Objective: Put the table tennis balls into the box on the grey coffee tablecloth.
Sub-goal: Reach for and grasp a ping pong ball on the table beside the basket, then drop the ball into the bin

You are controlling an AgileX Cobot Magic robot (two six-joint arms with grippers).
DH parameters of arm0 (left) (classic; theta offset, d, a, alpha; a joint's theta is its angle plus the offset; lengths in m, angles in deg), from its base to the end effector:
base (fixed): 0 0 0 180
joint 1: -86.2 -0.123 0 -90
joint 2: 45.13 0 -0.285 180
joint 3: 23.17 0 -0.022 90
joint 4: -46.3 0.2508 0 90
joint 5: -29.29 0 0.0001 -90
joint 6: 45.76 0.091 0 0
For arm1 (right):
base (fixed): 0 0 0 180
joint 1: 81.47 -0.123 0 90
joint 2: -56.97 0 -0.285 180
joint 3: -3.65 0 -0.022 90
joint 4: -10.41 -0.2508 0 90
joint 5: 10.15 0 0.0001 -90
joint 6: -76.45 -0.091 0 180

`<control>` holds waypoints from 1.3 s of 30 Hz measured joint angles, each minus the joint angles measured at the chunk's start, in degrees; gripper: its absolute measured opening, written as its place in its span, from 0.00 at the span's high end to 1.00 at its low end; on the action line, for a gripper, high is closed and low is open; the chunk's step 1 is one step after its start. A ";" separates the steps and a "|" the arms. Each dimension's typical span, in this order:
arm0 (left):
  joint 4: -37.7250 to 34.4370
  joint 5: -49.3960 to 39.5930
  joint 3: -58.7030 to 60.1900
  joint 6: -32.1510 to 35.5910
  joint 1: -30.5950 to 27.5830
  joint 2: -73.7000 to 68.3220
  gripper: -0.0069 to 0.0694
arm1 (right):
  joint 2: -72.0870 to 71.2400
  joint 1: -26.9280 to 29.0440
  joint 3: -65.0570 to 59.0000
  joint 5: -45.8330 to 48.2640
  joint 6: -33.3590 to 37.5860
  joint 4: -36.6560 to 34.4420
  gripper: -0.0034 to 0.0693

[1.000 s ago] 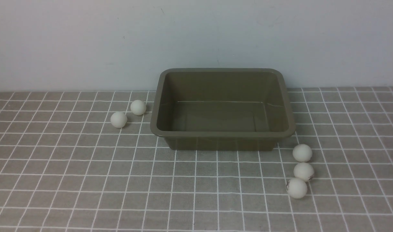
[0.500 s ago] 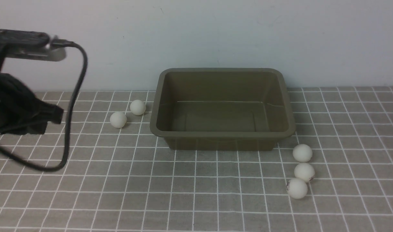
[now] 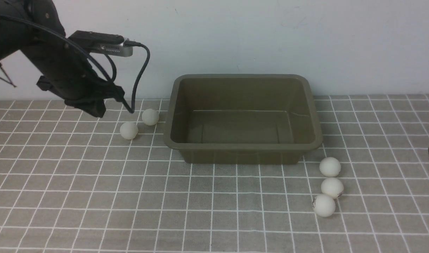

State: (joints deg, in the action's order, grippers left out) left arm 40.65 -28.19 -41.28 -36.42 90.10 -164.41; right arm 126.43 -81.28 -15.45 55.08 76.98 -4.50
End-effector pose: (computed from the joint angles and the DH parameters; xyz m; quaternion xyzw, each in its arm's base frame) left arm 0.4213 -0.0363 0.2602 0.0949 0.9771 -0.0369 0.1870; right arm 0.1903 0.0206 0.3393 0.0234 0.9658 0.1257 0.2256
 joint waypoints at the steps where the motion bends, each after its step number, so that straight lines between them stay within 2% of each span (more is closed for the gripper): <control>1: -0.12 1.08 -1.90 0.00 0.00 -1.67 0.87 | 0.00 0.00 0.00 0.00 0.05 0.00 0.95; 4: -0.85 4.15 -4.67 0.00 0.00 -5.80 0.78 | 0.00 0.00 0.00 0.00 0.05 0.00 0.95; 11: -3.68 10.36 -6.11 0.00 0.00 -14.54 0.29 | 0.00 -0.06 0.00 0.05 0.00 -0.71 0.95; 14: -4.11 11.53 -6.11 0.05 0.00 -16.35 0.17 | 0.00 -0.06 0.00 0.05 0.00 -0.71 0.95; 19: -4.16 13.47 -6.11 0.16 0.00 -18.05 0.16 | 0.00 -0.06 0.00 0.05 0.00 -0.71 0.95; 22: -4.26 13.35 -6.17 0.18 0.00 -18.74 0.26 | 0.00 -0.06 0.00 -0.01 0.00 -0.71 0.95; 25: -4.26 12.00 -6.21 0.25 0.00 -19.21 0.46 | 0.00 -0.06 0.00 -0.13 0.12 -0.77 0.95; 31: -1.16 4.98 -9.29 0.23 0.00 -17.46 0.45 | 0.00 -0.52 0.35 2.49 2.78 -0.89 0.95; 33: 0.10 2.19 -11.15 0.23 0.00 -15.66 0.45 | 0.26 -2.07 0.35 3.74 2.84 -0.68 0.95; 35: 0.62 -2.88 -15.23 0.23 0.05 -11.85 0.45 | 1.39 -6.68 -0.23 4.26 1.77 -0.09 0.95; 38: -1.52 -6.02 -18.47 0.23 0.53 -8.21 0.45 | 3.07 -12.18 -1.64 2.83 -1.63 1.85 0.95; 39: -4.53 -6.89 -20.50 0.46 1.48 -5.83 0.45 | 4.65 -15.95 -2.50 1.53 -4.76 4.30 0.93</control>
State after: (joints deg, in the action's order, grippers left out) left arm 36.11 -35.08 -61.78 -35.96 91.58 -170.24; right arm 131.08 -97.23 -17.95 56.62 72.22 -0.20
